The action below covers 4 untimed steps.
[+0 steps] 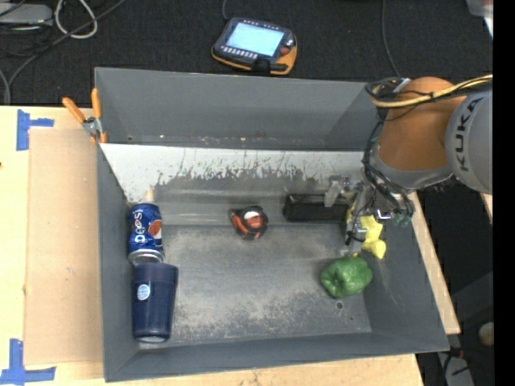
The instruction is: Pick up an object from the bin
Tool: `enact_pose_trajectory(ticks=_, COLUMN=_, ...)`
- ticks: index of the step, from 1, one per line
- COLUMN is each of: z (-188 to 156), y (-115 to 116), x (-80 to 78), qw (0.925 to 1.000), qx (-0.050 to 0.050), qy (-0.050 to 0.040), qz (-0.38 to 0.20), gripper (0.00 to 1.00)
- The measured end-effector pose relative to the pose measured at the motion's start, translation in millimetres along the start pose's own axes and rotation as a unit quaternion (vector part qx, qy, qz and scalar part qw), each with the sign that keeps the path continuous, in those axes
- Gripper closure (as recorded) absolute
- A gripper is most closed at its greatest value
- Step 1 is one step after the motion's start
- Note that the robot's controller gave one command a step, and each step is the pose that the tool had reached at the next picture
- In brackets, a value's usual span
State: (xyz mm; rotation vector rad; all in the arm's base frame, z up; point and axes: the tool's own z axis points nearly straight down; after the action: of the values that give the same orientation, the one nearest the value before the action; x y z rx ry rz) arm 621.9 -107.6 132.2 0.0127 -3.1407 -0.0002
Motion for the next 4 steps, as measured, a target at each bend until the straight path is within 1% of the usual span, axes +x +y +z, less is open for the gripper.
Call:
enact_pose_trajectory(ticks=1, z=0, y=0, x=0.0, qw=1.0, qx=0.0, qy=0.0, qz=0.0, gripper=0.0)
enact_pose_trajectory(ticks=2, z=28, y=31, x=29.2, qw=0.9986, qx=-0.001, qy=0.001, qz=-0.053, gripper=1.0)
enact_pose_trajectory(ticks=3, z=28, y=30, x=29.1, qw=0.9986, qx=-0.001, qy=0.0007, qz=-0.053, gripper=1.0)
enact_pose_trajectory(ticks=4, z=44, y=10, x=23.3, qw=0.9954, qx=-0.001, qy=-0.0003, qz=-0.096, gripper=1.0)
